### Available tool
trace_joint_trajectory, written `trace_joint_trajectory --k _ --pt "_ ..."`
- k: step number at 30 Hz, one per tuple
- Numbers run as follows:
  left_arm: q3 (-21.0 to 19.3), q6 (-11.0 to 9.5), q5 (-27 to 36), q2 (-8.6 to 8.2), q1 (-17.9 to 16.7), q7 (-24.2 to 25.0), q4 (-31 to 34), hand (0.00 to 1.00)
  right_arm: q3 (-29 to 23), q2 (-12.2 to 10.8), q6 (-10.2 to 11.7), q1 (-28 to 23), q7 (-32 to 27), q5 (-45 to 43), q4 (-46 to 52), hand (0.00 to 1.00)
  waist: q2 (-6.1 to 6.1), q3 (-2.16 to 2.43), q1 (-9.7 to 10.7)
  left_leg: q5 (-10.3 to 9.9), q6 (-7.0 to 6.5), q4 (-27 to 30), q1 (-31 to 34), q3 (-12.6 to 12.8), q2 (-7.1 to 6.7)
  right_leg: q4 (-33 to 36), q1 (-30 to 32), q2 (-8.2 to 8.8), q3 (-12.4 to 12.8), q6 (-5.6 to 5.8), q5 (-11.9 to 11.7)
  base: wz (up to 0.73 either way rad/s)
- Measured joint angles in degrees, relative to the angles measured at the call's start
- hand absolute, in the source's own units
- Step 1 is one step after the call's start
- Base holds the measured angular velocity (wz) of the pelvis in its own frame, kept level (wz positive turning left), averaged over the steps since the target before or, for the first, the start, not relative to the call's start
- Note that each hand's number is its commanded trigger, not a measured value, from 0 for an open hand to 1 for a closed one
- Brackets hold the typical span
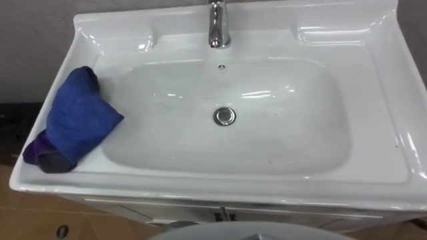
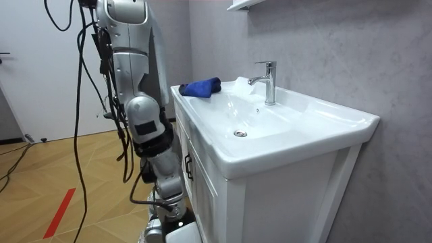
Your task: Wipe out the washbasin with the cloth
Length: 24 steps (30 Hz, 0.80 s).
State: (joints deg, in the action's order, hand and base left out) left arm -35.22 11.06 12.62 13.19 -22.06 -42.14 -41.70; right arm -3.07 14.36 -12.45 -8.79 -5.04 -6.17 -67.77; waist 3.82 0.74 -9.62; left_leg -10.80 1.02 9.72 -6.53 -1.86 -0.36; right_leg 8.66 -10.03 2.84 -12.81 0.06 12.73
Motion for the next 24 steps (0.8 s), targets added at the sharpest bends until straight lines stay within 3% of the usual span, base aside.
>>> trace_joint_trajectory --k 8,11,13,19,24 --pt "2.21 -1.37 3.63 -2.71 -1.57 0.06 -10.84 0.0 0.72 -0.47 -0.01 -0.15 2.03 1.3 -0.14 0.0 0.55 -0.05 0.04 0.17 -0.48 -0.04 -0.08 -0.52 -0.53 1.12 -0.29 0.59 -0.12 0.41 0.26 0.05" --pt "7.72 -1.59 4.63 -4.41 -2.47 0.5 -12.64 0.0 0.93 -0.87 0.42 -0.09 2.03 1.4 -2.11 0.0 0.38 -0.1 0.67 0.14 -0.53 0.16 -0.25 -0.56 -0.62 0.96 -0.92 0.8 -0.39 0.53 0.33 0.08" --pt "10.65 -2.13 2.23 -5.93 -2.07 2.73 -14.81 0.0 1.01 -1.38 1.11 0.7 2.17 1.37 -4.06 0.0 0.06 -0.06 1.64 0.15 -0.57 0.24 -0.31 -0.63 -0.66 1.04 -1.11 1.12 -0.74 0.59 0.45 0.07" --pt "18.83 -2.47 -4.08 -6.44 0.58 8.26 -20.23 0.0 1.98 -2.46 1.86 1.63 2.75 2.2 -8.45 0.0 -1.47 -0.6 3.93 0.14 -0.57 0.44 -1.05 -0.44 -0.79 0.98 -2.05 1.27 -1.26 0.66 1.03 0.03" --pt "20.9 -3.0 -8.38 -6.88 1.62 9.99 -20.21 0.0 2.72 -2.48 1.9 1.43 2.73 3.9 -8.63 0.0 -2.09 -0.83 5.14 -0.02 -0.76 0.55 -0.91 0.24 -0.72 1.04 -1.75 1.13 -1.07 0.68 1.06 -0.03"
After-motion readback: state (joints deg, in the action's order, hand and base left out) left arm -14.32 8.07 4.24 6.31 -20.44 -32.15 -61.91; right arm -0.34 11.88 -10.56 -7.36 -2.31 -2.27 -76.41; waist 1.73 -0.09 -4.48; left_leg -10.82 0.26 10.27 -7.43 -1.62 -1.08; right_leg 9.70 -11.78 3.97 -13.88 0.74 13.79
